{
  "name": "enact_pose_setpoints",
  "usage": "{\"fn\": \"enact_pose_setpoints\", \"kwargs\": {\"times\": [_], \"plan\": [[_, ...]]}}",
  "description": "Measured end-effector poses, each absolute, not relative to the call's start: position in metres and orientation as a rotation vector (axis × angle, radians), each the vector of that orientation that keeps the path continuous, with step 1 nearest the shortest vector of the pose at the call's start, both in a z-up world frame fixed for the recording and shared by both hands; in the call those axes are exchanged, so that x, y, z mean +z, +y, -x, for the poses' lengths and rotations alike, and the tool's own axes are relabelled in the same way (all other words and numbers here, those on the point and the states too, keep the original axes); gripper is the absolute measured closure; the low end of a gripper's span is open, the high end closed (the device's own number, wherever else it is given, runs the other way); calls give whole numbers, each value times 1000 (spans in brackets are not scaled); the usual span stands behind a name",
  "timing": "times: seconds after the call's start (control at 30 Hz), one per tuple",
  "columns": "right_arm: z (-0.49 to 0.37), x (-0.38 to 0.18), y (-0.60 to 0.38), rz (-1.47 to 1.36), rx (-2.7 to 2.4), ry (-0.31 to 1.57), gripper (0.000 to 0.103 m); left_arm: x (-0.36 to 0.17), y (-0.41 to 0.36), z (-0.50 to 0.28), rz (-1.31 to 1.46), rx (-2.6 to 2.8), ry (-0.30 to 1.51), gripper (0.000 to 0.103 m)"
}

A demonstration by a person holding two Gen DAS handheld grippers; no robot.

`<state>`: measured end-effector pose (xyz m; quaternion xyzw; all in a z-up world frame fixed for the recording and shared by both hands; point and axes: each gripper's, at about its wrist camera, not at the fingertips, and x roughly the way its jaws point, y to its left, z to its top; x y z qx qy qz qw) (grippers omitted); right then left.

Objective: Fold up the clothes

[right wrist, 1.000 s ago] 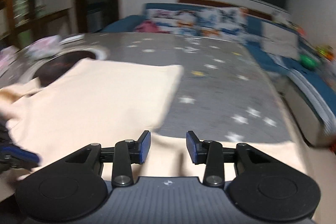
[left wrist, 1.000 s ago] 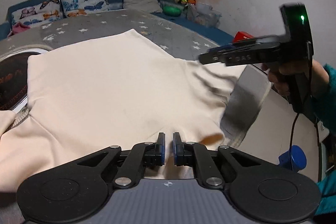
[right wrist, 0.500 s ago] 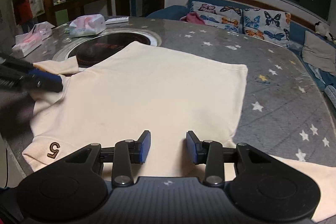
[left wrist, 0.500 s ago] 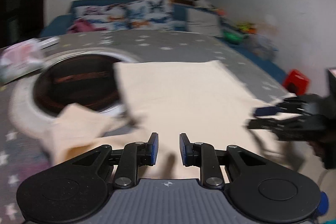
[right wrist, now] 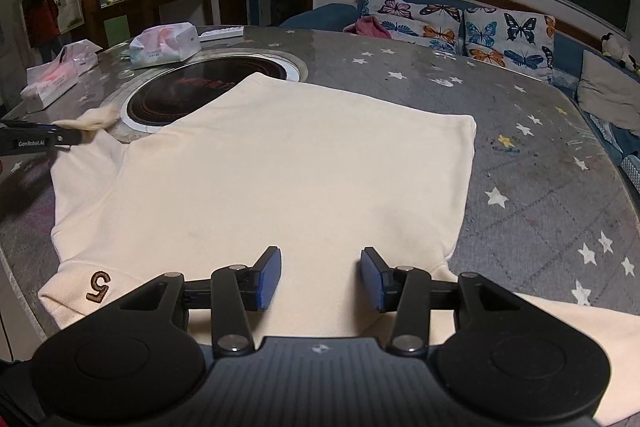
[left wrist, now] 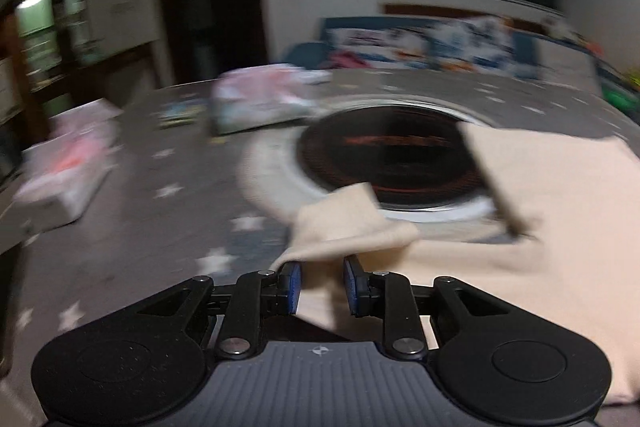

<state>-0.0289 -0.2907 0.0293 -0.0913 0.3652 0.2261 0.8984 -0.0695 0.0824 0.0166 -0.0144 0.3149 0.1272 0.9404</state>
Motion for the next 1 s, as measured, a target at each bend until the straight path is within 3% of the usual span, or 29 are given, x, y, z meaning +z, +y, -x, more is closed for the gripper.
{"fn": "enact_pose_setpoints", "kwargs": {"times": [0.1,0.2,0.4,1.0], "plan": [[28,29,-290,190,467,757,56,16,100,72,90,333,641,76],[28,29,-290,190,464,757,55,18,117,74,124,423,638,63],[28,29,-289,186,458,758,55,28,127,79,187,420,637,63],[37,33,-309,116,406,742,55,27,-31,38,123,-233,706,63]]}}
